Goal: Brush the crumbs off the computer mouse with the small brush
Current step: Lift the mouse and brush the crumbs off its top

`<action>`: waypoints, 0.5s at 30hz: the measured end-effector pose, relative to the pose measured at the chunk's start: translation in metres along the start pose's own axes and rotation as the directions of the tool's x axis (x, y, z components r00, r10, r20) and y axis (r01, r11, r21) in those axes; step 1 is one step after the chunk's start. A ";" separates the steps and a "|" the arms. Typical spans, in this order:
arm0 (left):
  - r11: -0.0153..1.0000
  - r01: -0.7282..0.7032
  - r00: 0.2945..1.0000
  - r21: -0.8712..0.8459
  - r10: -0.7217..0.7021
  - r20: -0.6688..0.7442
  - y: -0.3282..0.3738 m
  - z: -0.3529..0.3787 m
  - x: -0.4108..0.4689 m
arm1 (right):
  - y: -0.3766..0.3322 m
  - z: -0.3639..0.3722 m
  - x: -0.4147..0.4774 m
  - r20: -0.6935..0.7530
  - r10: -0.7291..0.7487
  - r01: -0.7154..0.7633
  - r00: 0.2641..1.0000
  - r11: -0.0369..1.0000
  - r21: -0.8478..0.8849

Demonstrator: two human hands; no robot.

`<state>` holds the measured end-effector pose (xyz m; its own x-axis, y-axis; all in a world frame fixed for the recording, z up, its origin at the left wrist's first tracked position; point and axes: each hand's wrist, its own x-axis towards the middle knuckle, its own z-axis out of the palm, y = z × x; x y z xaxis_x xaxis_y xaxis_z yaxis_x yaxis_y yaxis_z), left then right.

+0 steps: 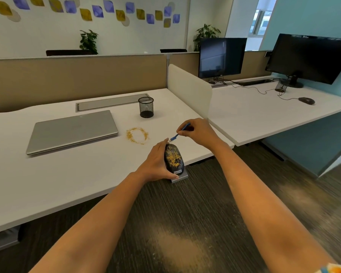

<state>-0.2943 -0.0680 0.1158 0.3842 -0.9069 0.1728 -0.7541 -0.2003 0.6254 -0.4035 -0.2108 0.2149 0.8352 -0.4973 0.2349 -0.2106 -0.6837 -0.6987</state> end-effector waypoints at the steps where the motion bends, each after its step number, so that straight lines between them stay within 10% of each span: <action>1: 1.000 0.001 1.000 -0.006 -0.001 0.001 0.001 0.000 0.000 | -0.002 0.003 -0.001 0.005 -0.011 0.011 1.000 1.000 -0.005; 15: 0.999 0.024 1.000 -0.036 -0.023 0.011 0.000 -0.003 0.000 | -0.014 0.009 0.001 0.113 -0.037 0.043 0.993 0.997 -0.056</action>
<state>-0.2923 -0.0662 0.1181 0.3959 -0.9060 0.1496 -0.7251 -0.2084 0.6563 -0.3948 -0.1971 0.2185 0.8943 -0.4084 0.1829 -0.2023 -0.7336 -0.6487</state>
